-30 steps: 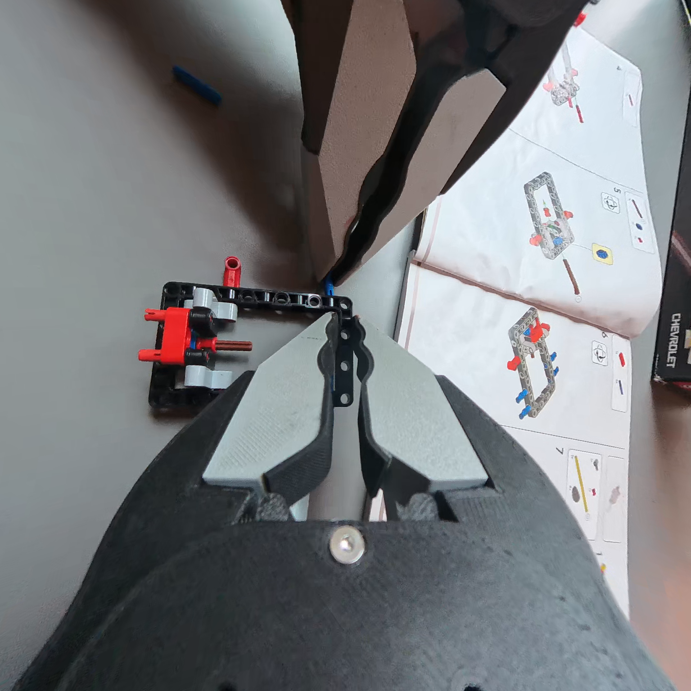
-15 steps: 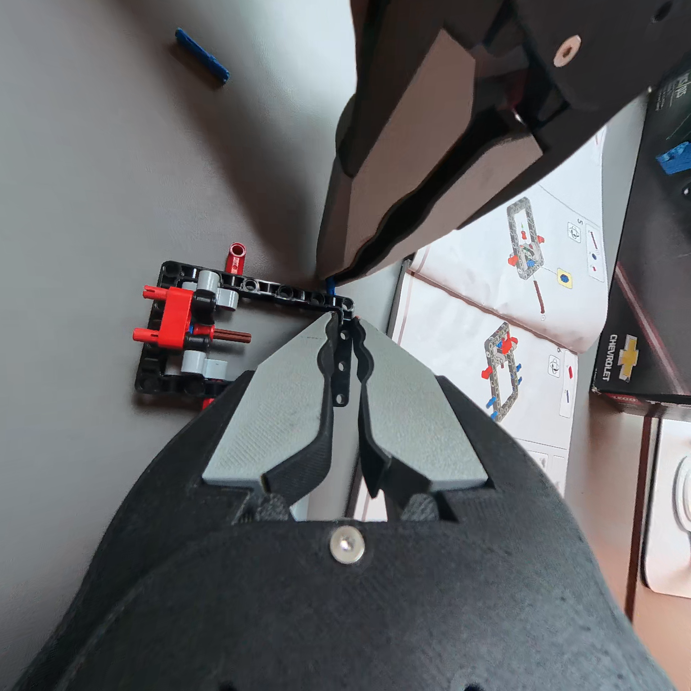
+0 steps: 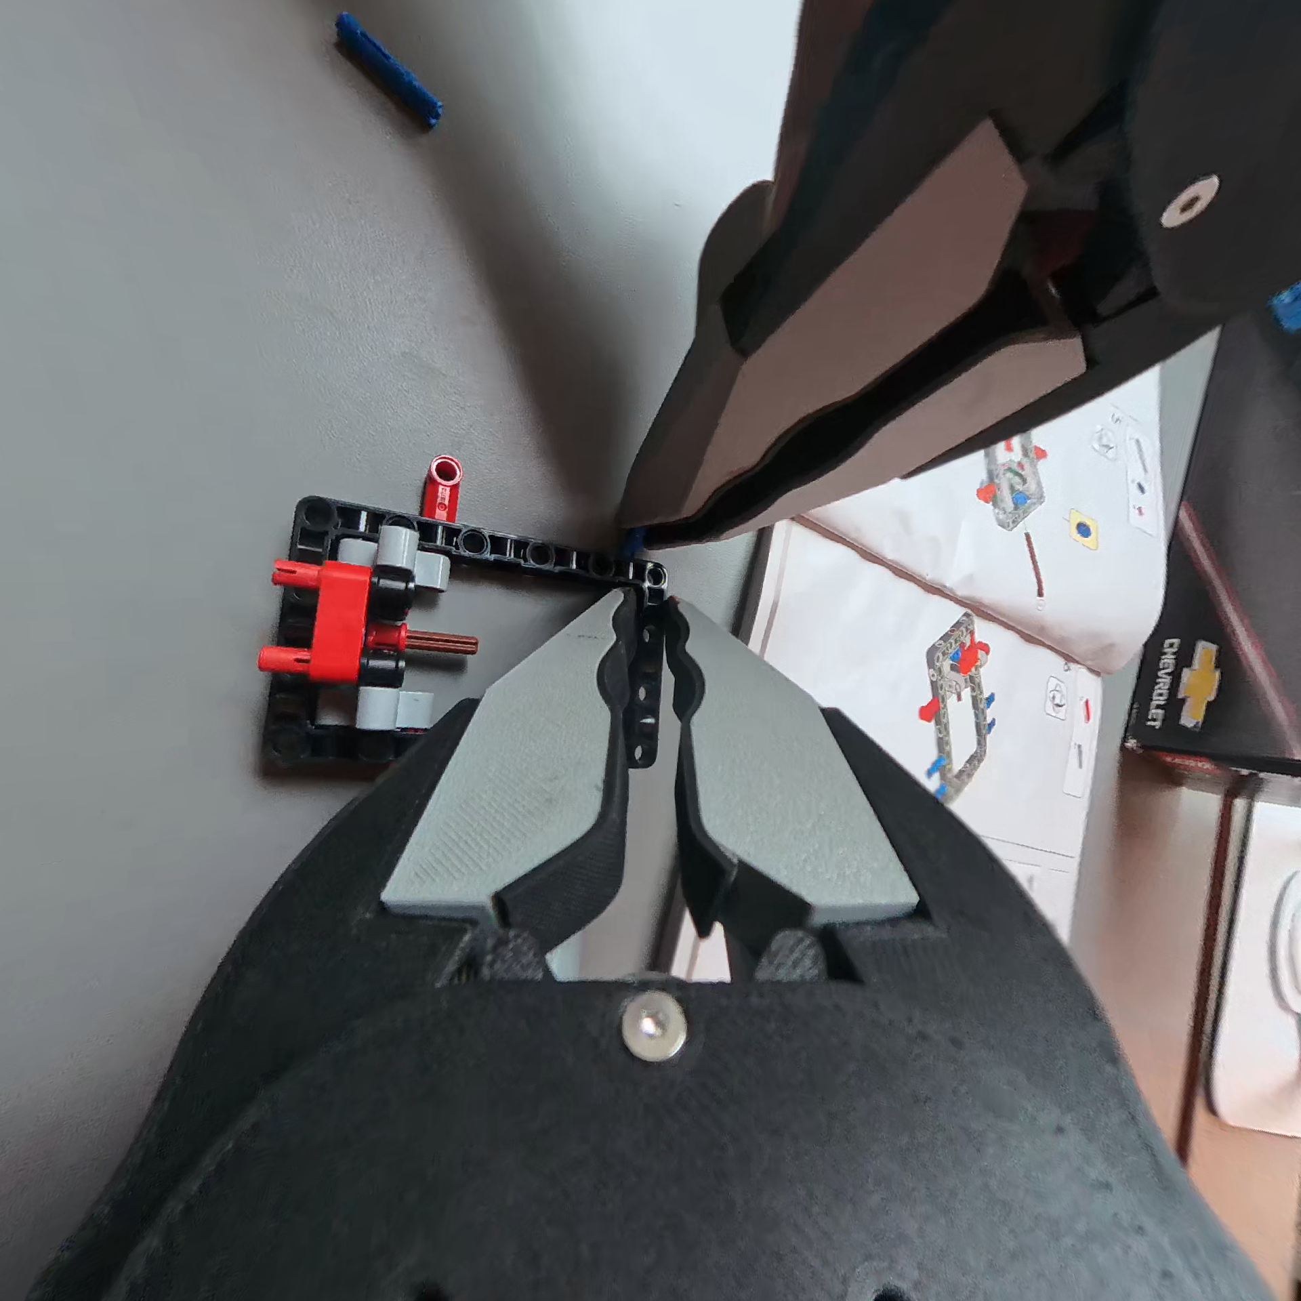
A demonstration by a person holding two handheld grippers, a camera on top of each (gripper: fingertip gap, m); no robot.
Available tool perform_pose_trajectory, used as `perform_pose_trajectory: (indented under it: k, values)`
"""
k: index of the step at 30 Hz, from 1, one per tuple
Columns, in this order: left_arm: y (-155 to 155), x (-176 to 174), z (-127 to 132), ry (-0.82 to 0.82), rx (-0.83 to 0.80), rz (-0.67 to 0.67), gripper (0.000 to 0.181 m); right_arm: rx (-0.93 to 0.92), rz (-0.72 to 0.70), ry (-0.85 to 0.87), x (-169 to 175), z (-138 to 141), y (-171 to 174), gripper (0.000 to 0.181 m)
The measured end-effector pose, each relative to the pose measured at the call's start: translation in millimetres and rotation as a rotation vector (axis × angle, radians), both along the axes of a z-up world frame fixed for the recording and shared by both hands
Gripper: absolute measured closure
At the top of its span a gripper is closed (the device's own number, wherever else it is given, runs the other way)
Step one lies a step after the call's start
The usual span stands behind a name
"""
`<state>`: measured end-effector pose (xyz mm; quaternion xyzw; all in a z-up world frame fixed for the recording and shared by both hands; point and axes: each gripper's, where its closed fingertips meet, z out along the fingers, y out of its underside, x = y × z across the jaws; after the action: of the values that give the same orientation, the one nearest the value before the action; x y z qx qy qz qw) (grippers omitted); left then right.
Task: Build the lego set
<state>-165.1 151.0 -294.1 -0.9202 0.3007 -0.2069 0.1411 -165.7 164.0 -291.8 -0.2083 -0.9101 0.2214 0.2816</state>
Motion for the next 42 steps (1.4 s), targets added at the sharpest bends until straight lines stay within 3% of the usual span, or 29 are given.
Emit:
perform_pose_trajectory:
  k: [7, 9, 15, 21, 34, 42]
  values:
    - [3, 3, 0, -0.013, 0.068, 0.090, 0.179, -0.160, -0.046, -0.072, 0, -1, 9, 0.176]
    - [4, 3, 0, -0.006, 0.077, 0.099, 0.179, -0.165, -0.056, -0.072, 0, 2, 16, 0.166]
    - [9, 5, 0, -0.021, 0.102, 0.107, 0.179, -0.256, 0.001, -0.139, 12, 7, 10, 0.164]
    - [10, 4, 0, -0.024, 0.094, 0.106, 0.179, -0.335, 0.009, -0.206, 18, 8, 5, 0.181]
    - [13, -3, 0, 0.010, 0.009, 0.102, 0.179, -0.372, -0.070, -0.233, 10, -2, 6, 0.181]
    - [15, -4, 0, -0.008, 0.009, 0.109, 0.179, -0.283, -0.073, -0.193, 8, 0, 11, 0.180]
